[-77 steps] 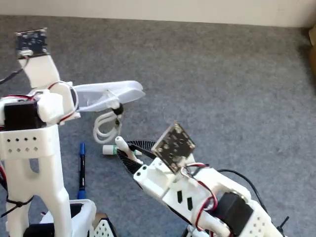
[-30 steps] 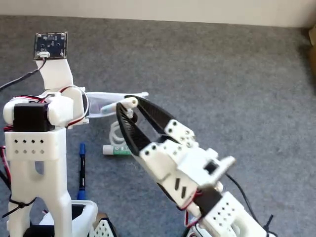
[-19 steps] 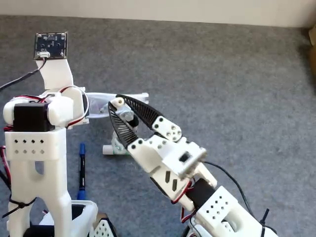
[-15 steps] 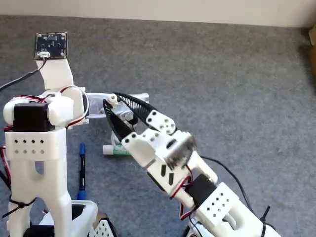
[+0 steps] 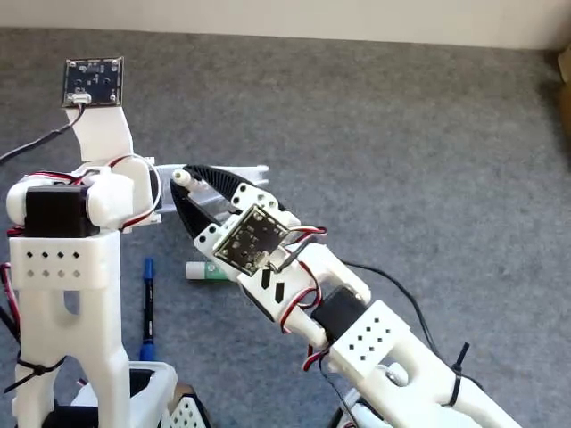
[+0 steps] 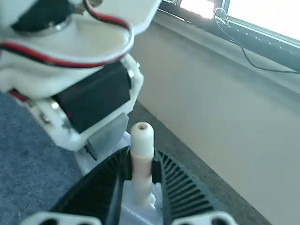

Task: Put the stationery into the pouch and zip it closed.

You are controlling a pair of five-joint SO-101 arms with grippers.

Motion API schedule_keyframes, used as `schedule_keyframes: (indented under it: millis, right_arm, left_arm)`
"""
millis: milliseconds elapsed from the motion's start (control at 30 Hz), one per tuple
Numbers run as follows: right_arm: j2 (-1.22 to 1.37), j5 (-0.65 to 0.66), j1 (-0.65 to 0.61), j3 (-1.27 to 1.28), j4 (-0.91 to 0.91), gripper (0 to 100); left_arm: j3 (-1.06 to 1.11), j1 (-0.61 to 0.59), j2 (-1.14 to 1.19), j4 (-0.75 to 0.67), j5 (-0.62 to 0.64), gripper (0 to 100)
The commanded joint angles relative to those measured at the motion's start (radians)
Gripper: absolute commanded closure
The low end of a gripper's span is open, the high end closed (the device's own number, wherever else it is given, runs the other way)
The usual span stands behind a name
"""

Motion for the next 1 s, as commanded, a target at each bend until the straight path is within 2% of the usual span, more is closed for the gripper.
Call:
schedule_keyframes:
  millis: [0, 133, 367, 533, 967]
  right_arm:
    - [-0.007, 0.006, 0.012, -0.071, 0.002, 95.2]
    - [-0.007, 0.006, 0.012, -0.070, 0.004, 85.6]
    - [-0.047, 0.006, 0.007, -0.067, 0.004, 85.6]
    - [-0.148, 0.006, 0.005, -0.065, 0.018, 85.6]
    - [-0.372, 0.005, 0.008, -0.064, 0.545, 85.6]
  left_arm:
    - [-0.007, 0.007, 0.002, 0.009, -0.008, 99]
    - [-0.007, 0.007, 0.002, 0.009, -0.008, 99]
    - [-0.005, 0.004, 0.004, 0.005, -0.009, 99]
    - [-0.005, -0.059, 0.004, 0.005, -0.009, 99]
    - [-0.005, -0.068, 0.004, 0.005, -0.008, 99]
